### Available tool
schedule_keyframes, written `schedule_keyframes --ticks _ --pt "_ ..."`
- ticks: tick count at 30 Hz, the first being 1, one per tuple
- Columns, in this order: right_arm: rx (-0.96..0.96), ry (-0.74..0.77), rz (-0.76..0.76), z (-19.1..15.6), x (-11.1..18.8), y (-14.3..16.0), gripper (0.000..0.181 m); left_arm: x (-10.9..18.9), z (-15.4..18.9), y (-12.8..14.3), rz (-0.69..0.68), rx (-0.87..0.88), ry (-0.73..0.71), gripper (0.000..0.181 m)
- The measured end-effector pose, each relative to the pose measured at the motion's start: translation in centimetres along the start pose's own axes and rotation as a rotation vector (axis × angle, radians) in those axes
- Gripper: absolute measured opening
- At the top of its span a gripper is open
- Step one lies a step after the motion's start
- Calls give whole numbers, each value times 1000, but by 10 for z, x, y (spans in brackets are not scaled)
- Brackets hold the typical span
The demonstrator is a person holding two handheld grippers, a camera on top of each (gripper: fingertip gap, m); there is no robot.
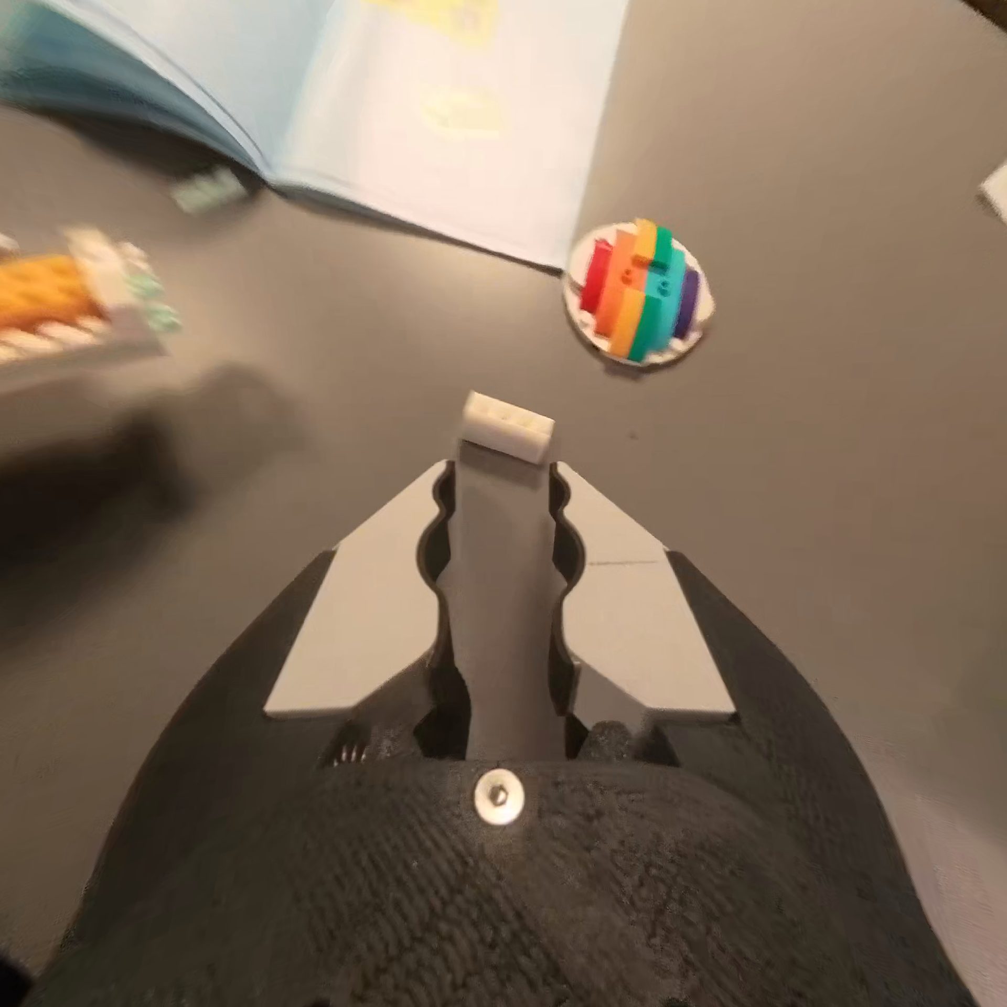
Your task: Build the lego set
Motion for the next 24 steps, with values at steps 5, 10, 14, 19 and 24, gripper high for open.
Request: schedule_keyframes --ticks 5,10,14,19,24 --pt "-60 -14 46 1 -5 -6 47 0 0 -1 8 13 0 15" --pt "-66 -44 19 -2 -16 -5 44 0 0 -1 7 6 -1 15" --pt "-18 -154 36 -18 -14 -11 33 0 0 -2 13 4 -4 14" --pt "42 -686 128 -88 27 -38 33 0 1 -7 26 -27 -7 14" --pt "174 -704 0 -108 28 -28 33 0 2 -8 23 -35 -8 15"
Point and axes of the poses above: each gripper's, where its closed fingertips meet, x back along the fingers, y out of its underside, z = x × y across the jaws, the point moved 3 cm from there along x, back along the fingers, and after that the axes turned 13 degrees about -x, right-handed, at the moved point
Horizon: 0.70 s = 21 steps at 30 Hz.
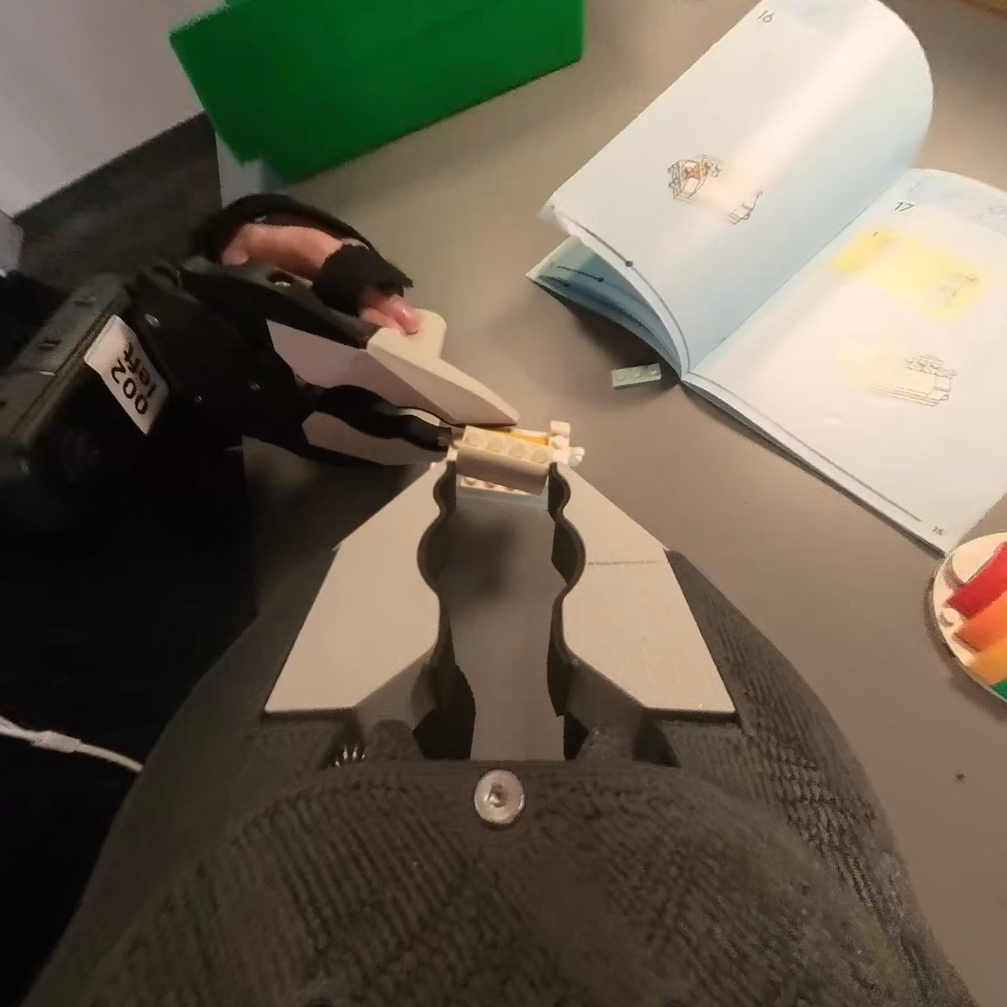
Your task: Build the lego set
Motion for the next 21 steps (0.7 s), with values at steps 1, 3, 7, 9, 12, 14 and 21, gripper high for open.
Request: schedule_keyframes --ticks 1,3,7,9,12,14,21 --pt "3 3 -9 -1 -2 0 33 0 -1 0 -2 2 -3 15" --pt "8 27 -12 -1 -5 -1 33 0 -1 2 -8 9 -3 15" --pt "42 48 -28 -3 -7 -1 33 0 -2 3 -16 22 -9 15" --pt "66 46 -33 -5 -8 -1 33 0 -3 2 -10 27 -9 15" --pt "113 48 -37 -6 -7 -2 33 1 -3 1 -1 29 -10 15" --pt "127 45 -49 -6 -7 -1 33 2 -4 1 6 37 -15 15" --pt "203 94 -118 -4 -3 0 33 2 -4 -1 21 38 -10 15"
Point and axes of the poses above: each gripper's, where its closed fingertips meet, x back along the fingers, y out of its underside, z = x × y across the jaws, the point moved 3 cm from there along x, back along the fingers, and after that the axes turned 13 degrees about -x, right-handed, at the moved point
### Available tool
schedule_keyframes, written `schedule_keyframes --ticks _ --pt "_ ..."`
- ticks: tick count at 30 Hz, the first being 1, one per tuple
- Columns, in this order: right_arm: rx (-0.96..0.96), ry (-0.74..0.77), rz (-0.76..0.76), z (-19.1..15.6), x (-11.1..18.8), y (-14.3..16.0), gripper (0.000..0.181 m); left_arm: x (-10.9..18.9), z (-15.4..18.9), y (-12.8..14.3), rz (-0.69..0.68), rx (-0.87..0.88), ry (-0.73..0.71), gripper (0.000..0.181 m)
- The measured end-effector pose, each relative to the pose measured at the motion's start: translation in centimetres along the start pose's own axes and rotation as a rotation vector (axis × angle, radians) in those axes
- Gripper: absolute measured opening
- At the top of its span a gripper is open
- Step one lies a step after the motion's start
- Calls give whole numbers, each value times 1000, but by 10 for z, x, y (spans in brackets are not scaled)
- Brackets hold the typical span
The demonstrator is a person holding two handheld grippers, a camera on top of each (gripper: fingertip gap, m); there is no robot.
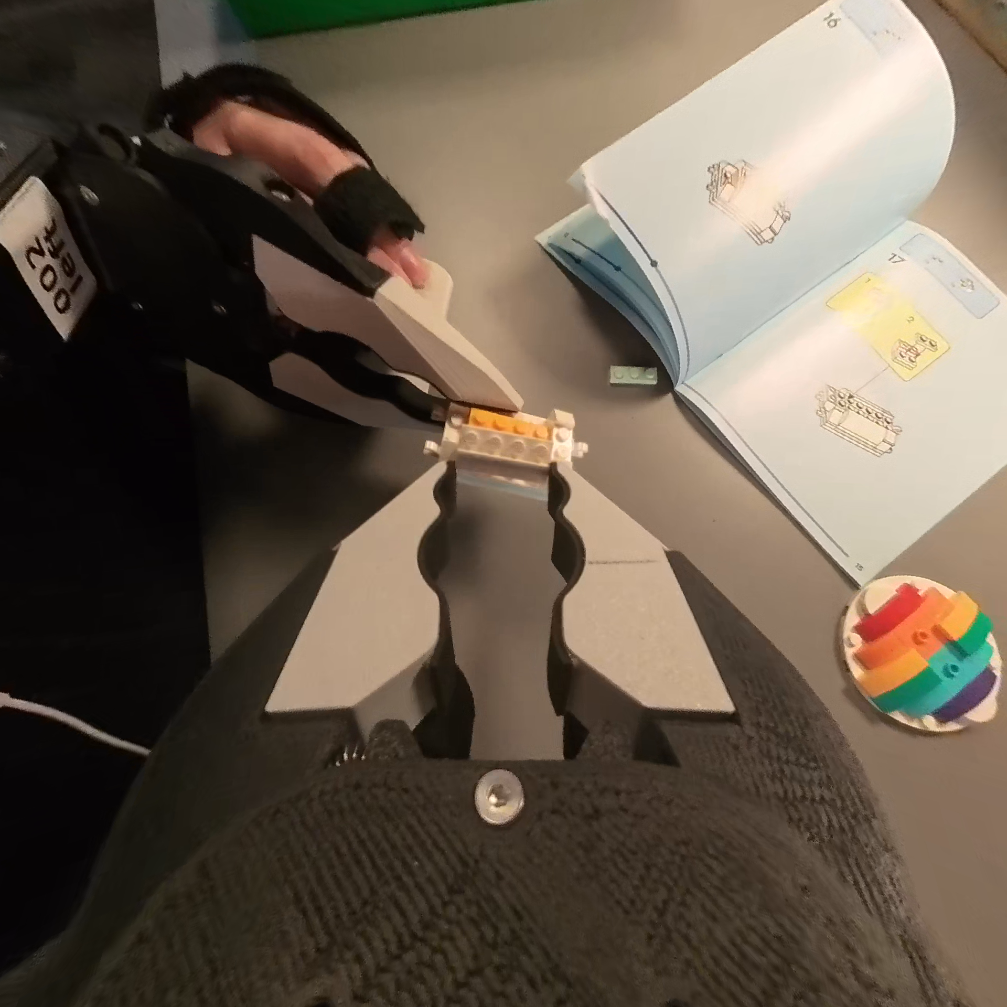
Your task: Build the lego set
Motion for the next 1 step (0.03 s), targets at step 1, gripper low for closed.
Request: schedule_keyframes --ticks 1 --pt "8 8 -12 1 1 1 33 0 0 0 1 -4 -1 14"
Point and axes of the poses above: each gripper's, where its closed fingertips meet, x back along the fingers, y out of its underside, z = x × y across the jaws, the point moved 3 cm from there along x, back along the fingers, and after that the axes turned 13 degrees about -x, right-handed, at the moved point
